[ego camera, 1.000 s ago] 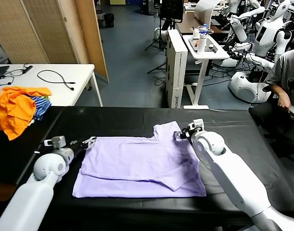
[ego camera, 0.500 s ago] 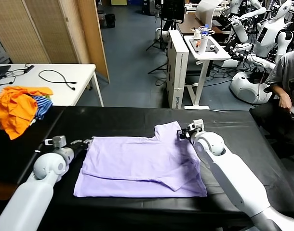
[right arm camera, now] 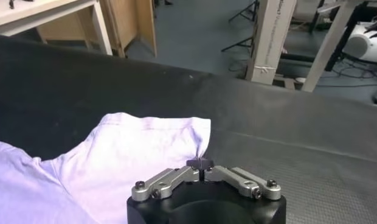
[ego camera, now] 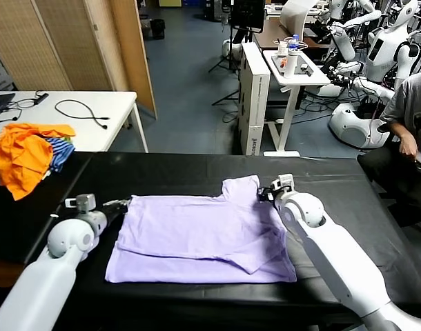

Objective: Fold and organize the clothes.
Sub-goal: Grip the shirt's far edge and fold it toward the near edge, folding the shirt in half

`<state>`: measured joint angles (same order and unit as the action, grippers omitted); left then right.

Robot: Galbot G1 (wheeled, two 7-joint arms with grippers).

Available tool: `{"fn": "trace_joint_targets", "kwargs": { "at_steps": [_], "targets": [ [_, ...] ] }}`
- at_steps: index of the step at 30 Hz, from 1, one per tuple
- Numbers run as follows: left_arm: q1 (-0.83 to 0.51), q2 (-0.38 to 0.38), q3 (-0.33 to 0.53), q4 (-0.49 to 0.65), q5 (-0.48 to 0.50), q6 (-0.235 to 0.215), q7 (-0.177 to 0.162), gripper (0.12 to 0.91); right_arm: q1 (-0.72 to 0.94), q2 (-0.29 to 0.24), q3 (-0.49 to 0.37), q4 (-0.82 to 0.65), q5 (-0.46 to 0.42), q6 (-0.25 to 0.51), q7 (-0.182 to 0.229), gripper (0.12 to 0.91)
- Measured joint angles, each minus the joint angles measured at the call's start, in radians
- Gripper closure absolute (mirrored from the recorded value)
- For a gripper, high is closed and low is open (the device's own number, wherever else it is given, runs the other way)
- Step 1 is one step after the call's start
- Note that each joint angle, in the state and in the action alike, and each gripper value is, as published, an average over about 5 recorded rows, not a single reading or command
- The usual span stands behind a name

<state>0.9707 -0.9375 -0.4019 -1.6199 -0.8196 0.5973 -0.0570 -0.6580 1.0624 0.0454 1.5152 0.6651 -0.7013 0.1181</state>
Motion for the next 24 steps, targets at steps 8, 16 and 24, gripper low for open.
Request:
{"fn": "trace_joint_targets", "kwargs": {
  "at_steps": [8,16,24],
  "targets": [
    [0.040,0.043,-0.036,-0.057,-0.033,-0.001,-0.001,0.885,-0.036,-0.044,0.036,0.098,0.022,0.006,-0.002,0.885],
    [0.135,0.087,-0.111,-0.162,-0.060,-0.003,0.005,0.885,-0.123,-0.113,0.099,0.245,0.029,-0.034,0.007,0.885],
    [0.258,0.107,-0.157,-0.312,-0.063,0.005,0.003,0.885,-0.297,-0.210,0.202,0.439,0.055,-0.037,0.008,0.885]
  ]
}}
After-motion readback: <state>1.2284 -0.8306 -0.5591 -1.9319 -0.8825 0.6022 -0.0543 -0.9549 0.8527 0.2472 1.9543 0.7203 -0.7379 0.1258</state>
